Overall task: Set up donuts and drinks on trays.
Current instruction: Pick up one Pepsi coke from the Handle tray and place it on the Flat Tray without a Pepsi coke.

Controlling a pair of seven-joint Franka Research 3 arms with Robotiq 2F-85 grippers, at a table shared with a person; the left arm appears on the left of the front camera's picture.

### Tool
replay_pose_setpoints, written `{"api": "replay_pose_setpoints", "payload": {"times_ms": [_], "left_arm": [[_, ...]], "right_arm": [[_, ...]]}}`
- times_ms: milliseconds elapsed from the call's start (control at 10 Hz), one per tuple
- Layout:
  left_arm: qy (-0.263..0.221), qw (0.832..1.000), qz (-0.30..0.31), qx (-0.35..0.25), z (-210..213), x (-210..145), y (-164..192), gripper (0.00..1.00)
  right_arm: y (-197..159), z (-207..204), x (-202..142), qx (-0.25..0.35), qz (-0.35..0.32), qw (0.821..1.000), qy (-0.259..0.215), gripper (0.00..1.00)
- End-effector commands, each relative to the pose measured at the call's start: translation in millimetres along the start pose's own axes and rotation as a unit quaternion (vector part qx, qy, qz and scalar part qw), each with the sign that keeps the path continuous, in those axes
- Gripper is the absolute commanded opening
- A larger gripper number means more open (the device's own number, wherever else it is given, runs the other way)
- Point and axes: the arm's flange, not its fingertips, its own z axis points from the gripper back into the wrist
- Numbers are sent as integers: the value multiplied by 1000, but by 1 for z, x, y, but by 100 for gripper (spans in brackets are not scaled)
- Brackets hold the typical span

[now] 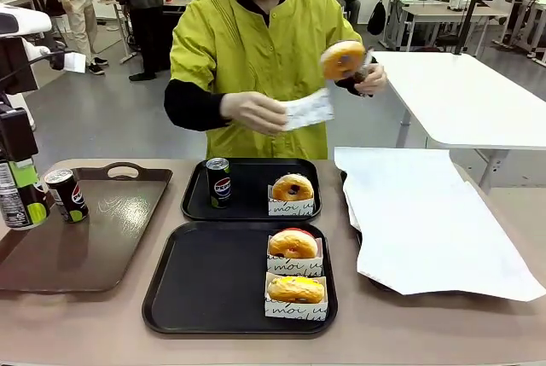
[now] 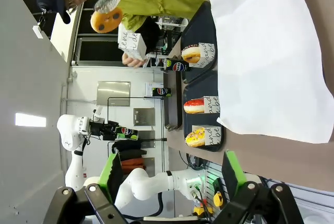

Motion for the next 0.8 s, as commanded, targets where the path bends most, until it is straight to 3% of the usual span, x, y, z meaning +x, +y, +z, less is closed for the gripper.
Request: {"api": "replay_pose_setpoints", "payload": {"times_ms": [0,700], "left_arm": [[-1,1000,-3,0,5,-3,-2,59],[0,1000,0,0,1,-1,-1,59]], "right_arm": [[1,0,0,3,2,1000,0,100],[1,0,0,3,2,1000,0,100]]}}
